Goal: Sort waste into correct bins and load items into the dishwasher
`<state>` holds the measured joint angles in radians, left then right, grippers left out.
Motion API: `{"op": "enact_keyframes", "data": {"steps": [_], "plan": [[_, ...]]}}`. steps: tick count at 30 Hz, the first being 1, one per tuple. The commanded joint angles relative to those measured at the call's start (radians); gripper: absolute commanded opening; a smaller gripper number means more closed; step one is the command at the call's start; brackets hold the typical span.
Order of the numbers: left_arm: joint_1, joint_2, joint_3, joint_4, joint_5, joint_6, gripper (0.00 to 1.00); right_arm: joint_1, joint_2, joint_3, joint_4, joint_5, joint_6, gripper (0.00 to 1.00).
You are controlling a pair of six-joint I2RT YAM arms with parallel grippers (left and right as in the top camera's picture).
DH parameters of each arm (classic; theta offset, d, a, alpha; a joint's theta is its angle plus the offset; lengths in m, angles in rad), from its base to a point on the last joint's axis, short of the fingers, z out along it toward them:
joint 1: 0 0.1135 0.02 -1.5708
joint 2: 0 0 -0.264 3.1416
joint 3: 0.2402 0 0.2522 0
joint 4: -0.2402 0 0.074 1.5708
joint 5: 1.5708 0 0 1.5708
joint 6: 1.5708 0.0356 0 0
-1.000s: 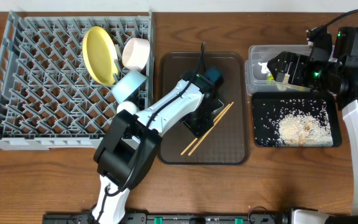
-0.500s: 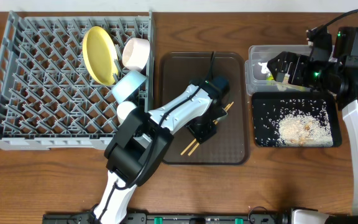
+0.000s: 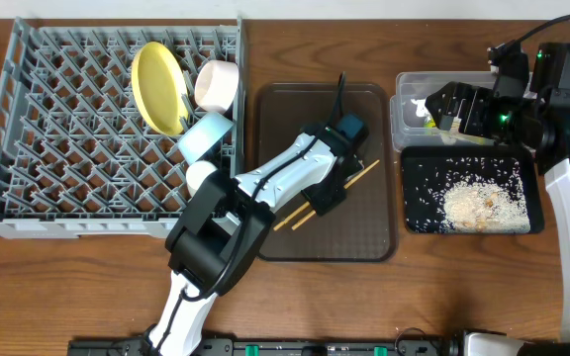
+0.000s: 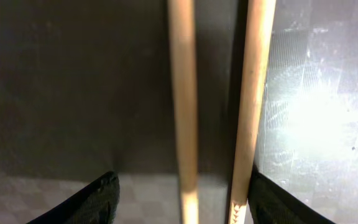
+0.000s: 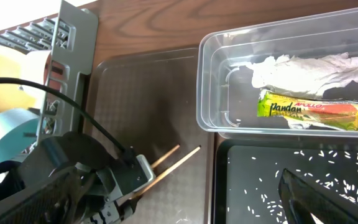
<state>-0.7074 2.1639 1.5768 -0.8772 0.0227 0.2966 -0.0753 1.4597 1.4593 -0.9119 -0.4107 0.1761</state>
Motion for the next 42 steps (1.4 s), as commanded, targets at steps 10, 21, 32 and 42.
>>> {"op": "enact_keyframes", "data": {"steps": [10,21,32,42], "plan": [[0.016,0.050,0.003,0.168,-0.114,0.019,0.66,0.004,-0.001,0.003,-0.001,0.000,0.006,0.99],[0.025,0.050,0.048,0.269,-0.052,-0.369,0.66,0.004,-0.001,0.003,-0.001,0.000,0.006,0.99],[0.067,0.026,0.194,0.098,0.149,-0.341,0.66,0.004,-0.001,0.003,-0.001,0.000,0.006,0.99],[0.073,0.064,0.129,0.093,0.103,0.002,0.64,0.004,-0.001,0.003,-0.001,0.000,0.006,0.99]]}}
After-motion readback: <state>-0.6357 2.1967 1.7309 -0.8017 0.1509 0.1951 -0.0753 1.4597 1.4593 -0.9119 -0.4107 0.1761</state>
